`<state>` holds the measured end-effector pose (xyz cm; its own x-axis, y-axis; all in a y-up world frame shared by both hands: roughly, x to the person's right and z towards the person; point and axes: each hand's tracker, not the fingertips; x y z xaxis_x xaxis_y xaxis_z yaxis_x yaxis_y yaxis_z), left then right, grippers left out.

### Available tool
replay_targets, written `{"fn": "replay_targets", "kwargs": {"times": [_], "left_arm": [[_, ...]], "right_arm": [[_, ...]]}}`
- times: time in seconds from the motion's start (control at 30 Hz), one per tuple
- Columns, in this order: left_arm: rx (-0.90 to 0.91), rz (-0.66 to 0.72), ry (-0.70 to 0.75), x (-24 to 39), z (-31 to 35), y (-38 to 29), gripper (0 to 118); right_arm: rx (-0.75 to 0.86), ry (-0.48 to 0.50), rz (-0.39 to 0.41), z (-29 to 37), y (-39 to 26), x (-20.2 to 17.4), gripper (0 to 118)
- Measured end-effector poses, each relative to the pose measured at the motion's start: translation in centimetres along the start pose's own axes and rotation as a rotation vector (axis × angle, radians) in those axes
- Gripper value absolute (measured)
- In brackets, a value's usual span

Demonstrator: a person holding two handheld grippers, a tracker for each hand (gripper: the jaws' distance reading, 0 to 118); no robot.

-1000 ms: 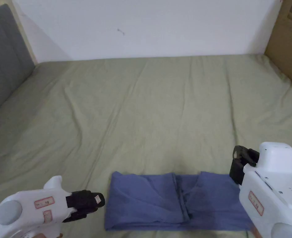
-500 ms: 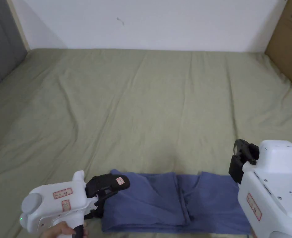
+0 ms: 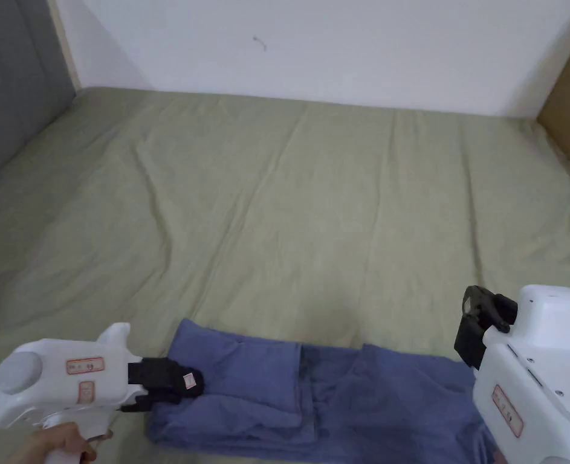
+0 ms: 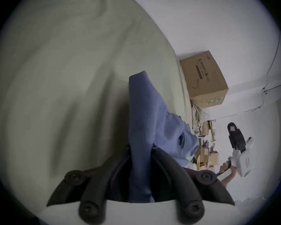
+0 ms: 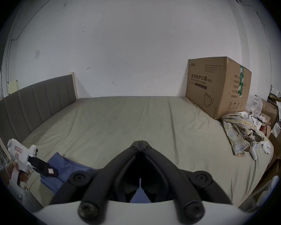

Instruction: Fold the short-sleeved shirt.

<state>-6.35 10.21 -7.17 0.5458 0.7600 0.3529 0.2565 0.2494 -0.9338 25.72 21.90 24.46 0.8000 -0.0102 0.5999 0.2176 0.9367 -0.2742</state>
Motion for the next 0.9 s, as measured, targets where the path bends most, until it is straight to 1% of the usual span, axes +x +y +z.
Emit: {"fn": "replay_targets", "kwargs": {"times": [0.13, 0.23, 0.3, 0.37, 0.43, 0.5, 0.6, 0.67, 0.77, 0.83, 0.9], "left_arm": [[0.022, 0.005, 0.074, -1.1, 3.4, 0.2, 10], [0.034, -0.001, 0.124, -1.3, 4.6, 0.0, 10], [0.043, 0.008, 0.105, -0.8, 4.9, -0.3, 10], [0.052, 0.005, 0.115, 0.2, 4.5, -0.5, 10], [0.063, -0.023, 0.164, 2.0, 4.3, -0.6, 10], [0.071, -0.06, 0.178, 4.2, 4.2, -0.5, 10], [0.083, -0.11, 0.182, 8.7, 4.0, -0.7, 10], [0.085, -0.183, 0.168, 12.2, 3.4, -1.0, 10], [0.06, -0.285, 0.176, 17.2, 1.1, -1.5, 10], [0.036, -0.329, 0.173, 20.1, -1.2, -2.0, 10], [-0.017, -0.368, 0.152, 21.2, -4.1, -1.9, 10]], "right_arm": [[-0.015, 0.017, 0.005, 0.0, -0.3, -0.5, 1], [-0.022, 0.025, 0.008, 0.0, -0.6, -0.7, 1], [-0.029, 0.03, 0.004, -0.1, -0.7, -0.8, 1], [-0.033, 0.036, 0.0, 0.0, -0.8, -0.7, 1], [-0.035, 0.038, 0.006, 0.1, -0.9, -0.6, 1], [-0.037, 0.035, 0.006, 0.2, -0.9, -0.1, 1], [-0.051, 0.029, -0.018, 0.1, -0.9, 0.9, 1], [-0.077, 0.031, -0.04, 0.0, -0.9, 1.7, 1], [-0.071, 0.016, -0.061, 0.2, -1.1, 3.0, 1], [-0.066, 0.011, -0.069, 0.4, -1.2, 3.8, 1], [-0.063, -0.002, -0.077, 0.6, -1.2, 4.5, 1]]}}
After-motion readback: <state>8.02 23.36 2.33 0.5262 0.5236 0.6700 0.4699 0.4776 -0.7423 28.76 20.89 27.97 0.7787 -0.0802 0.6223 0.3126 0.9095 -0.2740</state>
